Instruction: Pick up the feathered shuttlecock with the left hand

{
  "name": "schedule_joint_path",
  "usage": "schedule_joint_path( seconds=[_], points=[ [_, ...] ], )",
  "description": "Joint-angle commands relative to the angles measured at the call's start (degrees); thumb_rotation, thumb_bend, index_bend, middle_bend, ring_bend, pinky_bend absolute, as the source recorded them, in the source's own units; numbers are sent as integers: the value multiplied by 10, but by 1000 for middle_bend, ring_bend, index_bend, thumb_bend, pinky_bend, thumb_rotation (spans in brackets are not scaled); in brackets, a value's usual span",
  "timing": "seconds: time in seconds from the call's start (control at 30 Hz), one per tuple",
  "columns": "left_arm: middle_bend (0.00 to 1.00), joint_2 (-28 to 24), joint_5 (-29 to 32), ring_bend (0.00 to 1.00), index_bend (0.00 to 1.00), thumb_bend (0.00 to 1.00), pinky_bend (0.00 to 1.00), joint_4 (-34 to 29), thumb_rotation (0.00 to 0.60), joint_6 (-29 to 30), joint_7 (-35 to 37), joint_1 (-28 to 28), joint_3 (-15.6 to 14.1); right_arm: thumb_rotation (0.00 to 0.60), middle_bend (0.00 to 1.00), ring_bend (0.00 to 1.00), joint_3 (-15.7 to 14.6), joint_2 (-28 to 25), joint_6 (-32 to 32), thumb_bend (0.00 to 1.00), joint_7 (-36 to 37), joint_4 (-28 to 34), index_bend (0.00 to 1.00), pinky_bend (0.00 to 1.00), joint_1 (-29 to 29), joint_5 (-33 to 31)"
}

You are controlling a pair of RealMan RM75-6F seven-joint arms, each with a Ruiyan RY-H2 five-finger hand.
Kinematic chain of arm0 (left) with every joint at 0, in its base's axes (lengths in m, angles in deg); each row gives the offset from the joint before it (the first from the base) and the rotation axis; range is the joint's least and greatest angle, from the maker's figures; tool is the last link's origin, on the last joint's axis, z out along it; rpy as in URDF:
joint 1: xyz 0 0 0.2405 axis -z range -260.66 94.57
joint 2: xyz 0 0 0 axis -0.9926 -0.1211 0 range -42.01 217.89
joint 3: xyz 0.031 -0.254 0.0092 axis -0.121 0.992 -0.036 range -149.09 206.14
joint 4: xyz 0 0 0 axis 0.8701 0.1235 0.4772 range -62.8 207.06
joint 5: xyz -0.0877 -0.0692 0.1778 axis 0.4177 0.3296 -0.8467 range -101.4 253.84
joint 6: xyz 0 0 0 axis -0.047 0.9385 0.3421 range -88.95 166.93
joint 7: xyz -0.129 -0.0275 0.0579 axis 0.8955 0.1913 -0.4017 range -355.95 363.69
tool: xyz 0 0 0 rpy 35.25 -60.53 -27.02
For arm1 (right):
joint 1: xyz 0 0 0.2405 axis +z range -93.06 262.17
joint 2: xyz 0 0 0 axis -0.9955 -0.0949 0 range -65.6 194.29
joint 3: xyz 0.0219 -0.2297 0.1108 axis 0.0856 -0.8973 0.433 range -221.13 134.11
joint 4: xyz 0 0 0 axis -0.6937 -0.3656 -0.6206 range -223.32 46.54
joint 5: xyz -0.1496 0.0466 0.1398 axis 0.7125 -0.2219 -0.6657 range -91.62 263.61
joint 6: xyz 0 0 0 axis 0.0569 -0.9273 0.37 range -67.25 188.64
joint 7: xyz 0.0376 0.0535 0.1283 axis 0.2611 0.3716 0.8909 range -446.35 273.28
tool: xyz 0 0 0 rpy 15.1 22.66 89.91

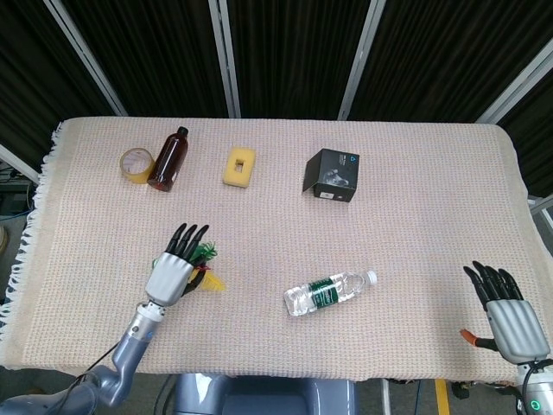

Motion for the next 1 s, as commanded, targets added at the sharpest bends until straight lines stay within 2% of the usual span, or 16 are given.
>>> schedule_joint_path(
  seconds=[0.03,0.3,0.5,0.57,0.63,0.7,0.73,0.83,1.0],
  points=[
    [25,-71,-26,0,887,569,0,-62,600,68,-16,-40,-24,600,0,0,0,2,-3,0,-6,2,0,0,-1,1],
    [29,-197,-51,0,860,559,0,-157,600,145,-53,-93,-47,600,0,0,-1,14,1,0,-40,9,0,0,-1,-1],
    [15,-247,-46,0,786,518,0,-175,600,157,-47,-140,-74,600,0,0,2,25,5,0,-66,12,0,0,1,-7],
    [4,-254,-47,0,610,430,0,-179,600,159,-40,-147,-77,600,0,0,3,27,5,0,-71,13,0,0,1,-9],
    [0,-263,-47,0,233,278,0,-186,600,170,-20,-157,-77,600,0,0,3,29,9,0,-75,15,0,0,2,-13],
    [0,-273,-48,0,42,185,0,-199,600,192,4,-164,-68,600,0,0,3,30,12,0,-81,15,0,0,2,-14],
    [0,-280,-47,0,8,151,0,-206,600,198,8,-165,-63,600,0,0,4,32,14,0,-85,17,0,0,4,-15],
    [0,-322,-35,0,0,117,0,-257,600,189,-26,-181,-67,600,0,0,4,34,18,0,-92,18,0,0,6,-17],
    [0,-425,40,0,0,115,0,-433,600,148,-160,-222,-75,600,0,0,3,34,20,0,-92,19,0,0,6,-19]
  ],
)
